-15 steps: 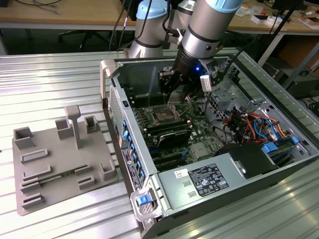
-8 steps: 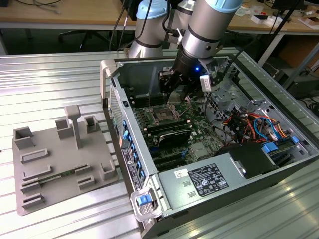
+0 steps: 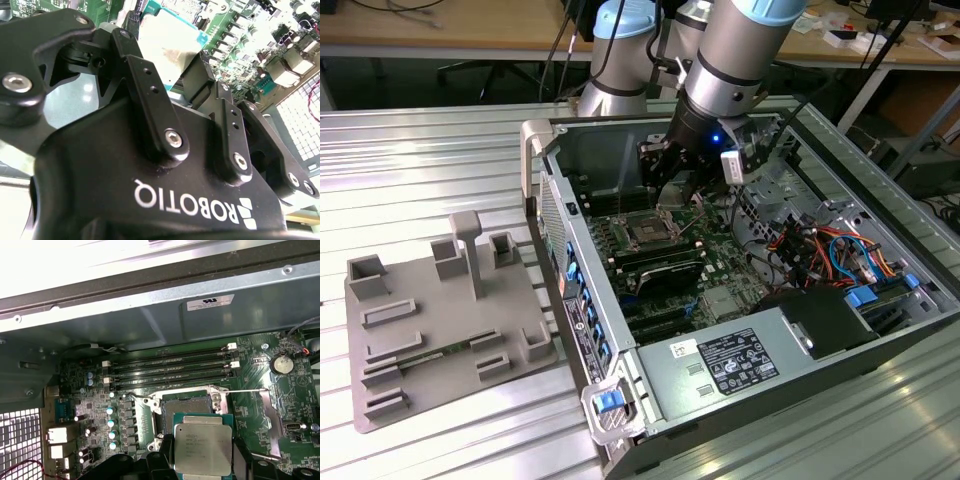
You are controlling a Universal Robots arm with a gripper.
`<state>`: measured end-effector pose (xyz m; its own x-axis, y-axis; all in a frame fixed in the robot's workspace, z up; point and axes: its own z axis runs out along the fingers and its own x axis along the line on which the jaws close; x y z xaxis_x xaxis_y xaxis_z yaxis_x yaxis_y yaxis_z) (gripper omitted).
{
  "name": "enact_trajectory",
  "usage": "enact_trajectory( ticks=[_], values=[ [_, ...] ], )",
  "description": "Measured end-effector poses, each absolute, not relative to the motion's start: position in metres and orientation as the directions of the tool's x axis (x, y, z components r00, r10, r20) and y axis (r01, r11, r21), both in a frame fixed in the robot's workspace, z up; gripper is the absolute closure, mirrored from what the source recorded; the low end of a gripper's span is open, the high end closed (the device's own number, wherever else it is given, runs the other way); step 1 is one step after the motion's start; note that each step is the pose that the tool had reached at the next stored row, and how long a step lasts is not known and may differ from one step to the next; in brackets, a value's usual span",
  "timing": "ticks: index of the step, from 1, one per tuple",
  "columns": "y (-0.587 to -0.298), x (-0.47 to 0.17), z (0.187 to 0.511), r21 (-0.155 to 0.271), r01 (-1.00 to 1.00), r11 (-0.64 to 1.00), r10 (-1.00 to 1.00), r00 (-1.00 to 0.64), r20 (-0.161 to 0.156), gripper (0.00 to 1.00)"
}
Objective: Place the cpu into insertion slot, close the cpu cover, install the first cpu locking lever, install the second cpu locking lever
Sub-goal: 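Place the cpu into insertion slot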
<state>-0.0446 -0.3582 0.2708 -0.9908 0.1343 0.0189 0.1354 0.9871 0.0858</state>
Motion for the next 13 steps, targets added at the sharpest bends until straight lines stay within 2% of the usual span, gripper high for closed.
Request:
enact_trajectory(
  ticks=[13],
  values=[
    [-0.3582, -0.0446, 0.2707, 0.086, 0.147, 0.985, 0.146, -0.989, 0.019, 0.45]
  ],
)
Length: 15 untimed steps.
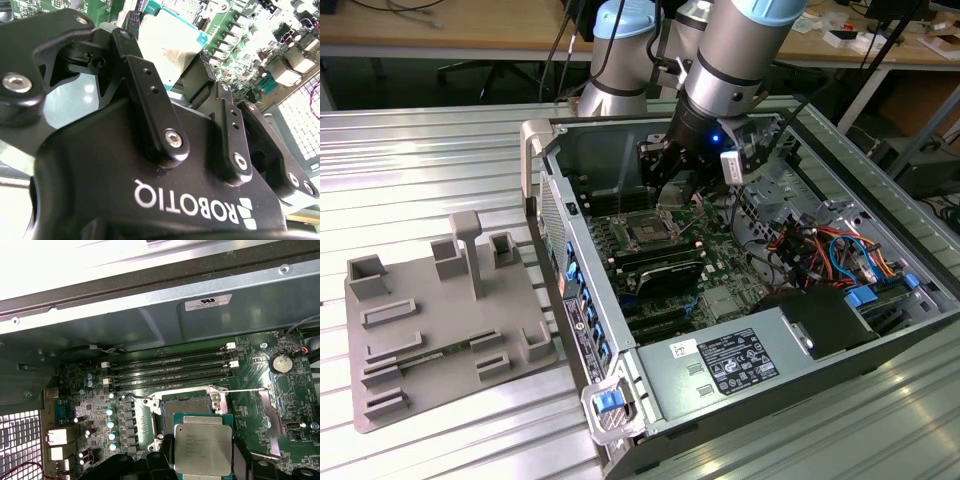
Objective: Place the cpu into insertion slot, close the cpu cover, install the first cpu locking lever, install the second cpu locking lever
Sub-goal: 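Place the cpu into insertion slot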
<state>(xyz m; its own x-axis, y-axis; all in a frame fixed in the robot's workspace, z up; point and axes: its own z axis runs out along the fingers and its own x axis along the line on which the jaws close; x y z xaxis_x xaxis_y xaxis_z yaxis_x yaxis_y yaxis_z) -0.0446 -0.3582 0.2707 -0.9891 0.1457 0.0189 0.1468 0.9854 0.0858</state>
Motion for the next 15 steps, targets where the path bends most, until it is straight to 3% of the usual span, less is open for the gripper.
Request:
enact_trajectory(
  ticks=[15],
  values=[
    [-0.3582, -0.0446, 0.2705, 0.086, 0.159, 0.984, 0.157, -0.987, 0.019, 0.45]
  ],
)
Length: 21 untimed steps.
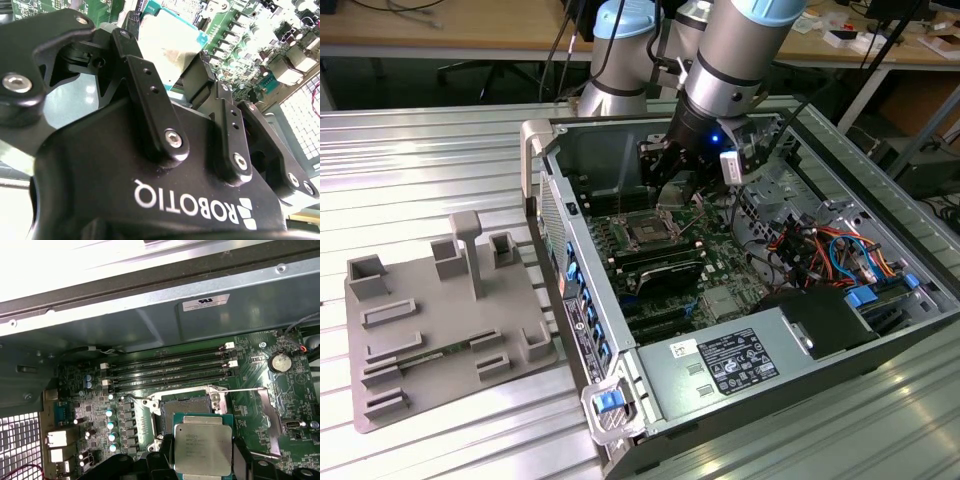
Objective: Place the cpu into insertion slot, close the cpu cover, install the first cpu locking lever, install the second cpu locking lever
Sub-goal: 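Place the cpu into insertion slot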
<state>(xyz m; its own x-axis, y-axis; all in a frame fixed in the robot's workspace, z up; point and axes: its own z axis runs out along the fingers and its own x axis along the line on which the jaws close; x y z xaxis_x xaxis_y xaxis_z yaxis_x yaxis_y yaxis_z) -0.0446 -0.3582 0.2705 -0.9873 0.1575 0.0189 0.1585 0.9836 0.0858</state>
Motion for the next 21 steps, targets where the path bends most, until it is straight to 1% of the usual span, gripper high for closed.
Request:
enact_trajectory(
  ticks=[21],
  values=[
    [-0.3582, -0.0446, 0.2699, 0.086, 0.199, 0.976, 0.198, -0.980, 0.019, 0.45]
  ],
)
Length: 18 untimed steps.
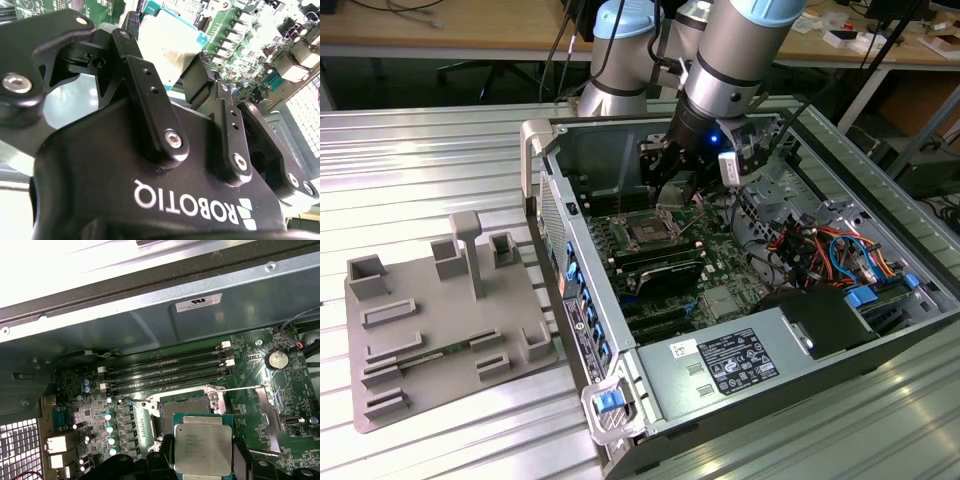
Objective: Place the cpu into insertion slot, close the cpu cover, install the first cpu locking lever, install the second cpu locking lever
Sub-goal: 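Place the cpu into insertion slot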
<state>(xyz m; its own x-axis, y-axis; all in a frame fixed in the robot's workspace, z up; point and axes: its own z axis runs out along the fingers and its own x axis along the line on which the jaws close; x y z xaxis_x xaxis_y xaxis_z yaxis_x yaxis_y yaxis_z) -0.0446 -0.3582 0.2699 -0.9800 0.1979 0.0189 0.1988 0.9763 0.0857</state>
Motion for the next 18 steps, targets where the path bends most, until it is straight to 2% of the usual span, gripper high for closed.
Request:
enact_trajectory(
  ticks=[18],
  values=[
    [-0.3582, -0.0446, 0.2694, 0.086, 0.255, 0.963, 0.254, -0.967, 0.019, 0.45]
  ],
)
